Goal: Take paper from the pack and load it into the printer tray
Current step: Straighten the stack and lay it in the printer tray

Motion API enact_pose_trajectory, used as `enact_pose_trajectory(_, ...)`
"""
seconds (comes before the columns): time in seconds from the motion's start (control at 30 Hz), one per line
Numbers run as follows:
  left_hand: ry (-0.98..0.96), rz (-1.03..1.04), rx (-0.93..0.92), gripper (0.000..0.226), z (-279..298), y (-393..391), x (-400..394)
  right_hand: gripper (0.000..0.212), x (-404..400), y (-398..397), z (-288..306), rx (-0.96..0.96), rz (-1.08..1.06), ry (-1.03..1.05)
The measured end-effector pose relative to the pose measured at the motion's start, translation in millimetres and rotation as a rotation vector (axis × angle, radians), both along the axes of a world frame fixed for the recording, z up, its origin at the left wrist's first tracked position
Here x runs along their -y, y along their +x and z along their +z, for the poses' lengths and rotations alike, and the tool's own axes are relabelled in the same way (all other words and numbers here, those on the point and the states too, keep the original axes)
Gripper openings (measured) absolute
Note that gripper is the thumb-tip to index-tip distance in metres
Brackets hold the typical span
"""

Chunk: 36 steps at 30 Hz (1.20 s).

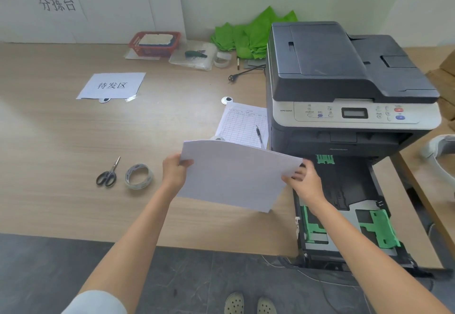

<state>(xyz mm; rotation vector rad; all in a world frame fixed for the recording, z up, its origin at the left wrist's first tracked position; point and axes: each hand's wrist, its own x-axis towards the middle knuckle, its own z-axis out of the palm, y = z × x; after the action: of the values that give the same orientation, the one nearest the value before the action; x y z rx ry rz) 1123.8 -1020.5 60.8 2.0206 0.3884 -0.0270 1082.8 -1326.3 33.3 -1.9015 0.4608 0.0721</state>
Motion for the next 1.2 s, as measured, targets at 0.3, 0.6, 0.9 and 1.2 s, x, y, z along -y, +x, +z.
enact_pose_trajectory(0.3, 0.437, -0.402, 0.258, 0.031, 76, 8, 45, 0.018, -46, 19, 61, 0.420, 0.405, -0.457)
enact_pose_trajectory(0.6, 0.101, -0.172, 0.360, 0.091, 82, 7, 27, 0.009, -25, 18, 64, 0.401, 0.254, -0.089)
enact_pose_trajectory(0.9, -0.425, -0.243, 0.037, 0.020, 36, -5, 43, 0.022, -12, 9, 63, 0.365, 0.192, 0.199)
enact_pose_trajectory(1.2, -0.410, -0.106, -0.010, 0.021, 8, -14, 64, 0.016, -22, 3, 17, 0.249, 0.074, 0.159)
